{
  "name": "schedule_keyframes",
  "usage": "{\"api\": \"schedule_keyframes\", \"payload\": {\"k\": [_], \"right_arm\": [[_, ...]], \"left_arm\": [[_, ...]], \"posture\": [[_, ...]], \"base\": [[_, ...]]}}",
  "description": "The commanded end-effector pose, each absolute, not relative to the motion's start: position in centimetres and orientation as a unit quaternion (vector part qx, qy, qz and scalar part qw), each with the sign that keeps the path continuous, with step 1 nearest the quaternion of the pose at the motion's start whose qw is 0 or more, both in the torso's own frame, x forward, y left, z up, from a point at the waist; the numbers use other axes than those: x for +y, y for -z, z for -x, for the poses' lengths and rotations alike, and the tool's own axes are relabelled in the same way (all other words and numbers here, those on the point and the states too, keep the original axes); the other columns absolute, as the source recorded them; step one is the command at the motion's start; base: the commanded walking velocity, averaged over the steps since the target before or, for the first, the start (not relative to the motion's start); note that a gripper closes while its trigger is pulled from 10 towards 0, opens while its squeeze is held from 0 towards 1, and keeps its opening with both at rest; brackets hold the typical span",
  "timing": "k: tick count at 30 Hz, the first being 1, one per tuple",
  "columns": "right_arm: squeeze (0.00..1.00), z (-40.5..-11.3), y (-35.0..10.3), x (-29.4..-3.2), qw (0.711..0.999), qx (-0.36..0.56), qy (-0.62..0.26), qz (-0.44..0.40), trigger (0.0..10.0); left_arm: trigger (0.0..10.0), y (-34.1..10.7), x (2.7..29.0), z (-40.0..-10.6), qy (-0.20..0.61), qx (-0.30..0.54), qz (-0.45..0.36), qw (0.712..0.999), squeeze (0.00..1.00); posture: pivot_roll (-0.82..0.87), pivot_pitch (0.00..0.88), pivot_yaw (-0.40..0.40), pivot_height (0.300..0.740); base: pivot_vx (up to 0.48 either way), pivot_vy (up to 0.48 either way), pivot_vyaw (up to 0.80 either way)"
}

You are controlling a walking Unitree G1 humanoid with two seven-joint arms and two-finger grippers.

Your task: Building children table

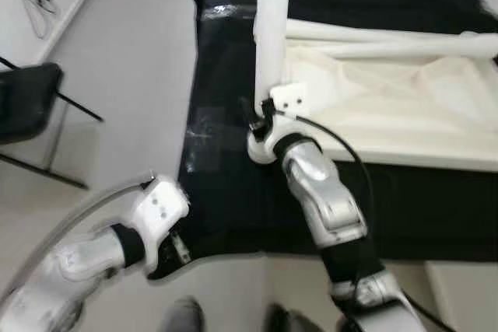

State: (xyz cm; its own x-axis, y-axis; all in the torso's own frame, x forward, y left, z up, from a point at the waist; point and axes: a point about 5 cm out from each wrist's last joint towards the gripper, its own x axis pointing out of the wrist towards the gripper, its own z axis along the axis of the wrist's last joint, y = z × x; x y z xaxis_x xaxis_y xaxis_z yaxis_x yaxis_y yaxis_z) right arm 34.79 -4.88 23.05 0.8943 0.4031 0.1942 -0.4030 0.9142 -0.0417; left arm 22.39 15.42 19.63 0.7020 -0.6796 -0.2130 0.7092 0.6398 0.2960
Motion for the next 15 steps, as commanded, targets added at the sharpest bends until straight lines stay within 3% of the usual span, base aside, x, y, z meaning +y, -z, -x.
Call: {"api": "schedule_keyframes", "payload": {"k": [1, 6, 15], "right_arm": [[0.00, -34.1, -20.6, -3.3, 0.961, -0.054, -0.259, -0.083, 10.0], [0.00, -34.0, -22.1, -3.2, 0.955, -0.100, -0.271, -0.071, 10.0], [0.00, -35.0, -24.7, -3.9, 0.932, -0.139, -0.298, -0.155, 10.0]], "left_arm": [[10.0, -19.2, 15.5, -22.3, 0.388, 0.052, -0.184, 0.902, 0.00], [10.0, -19.4, 15.7, -22.4, 0.384, 0.048, -0.187, 0.903, 0.00], [10.0, -20.4, 16.0, -23.5, 0.361, 0.022, -0.198, 0.911, 0.00]], "posture": [[0.16, 0.327, -0.058, 0.740], [0.16, 0.325, -0.056, 0.740], [0.17, 0.305, -0.055, 0.740]], "base": [[0.000, 0.000, 0.00], [0.000, 0.000, 0.00], [0.000, 0.000, 0.00]]}}
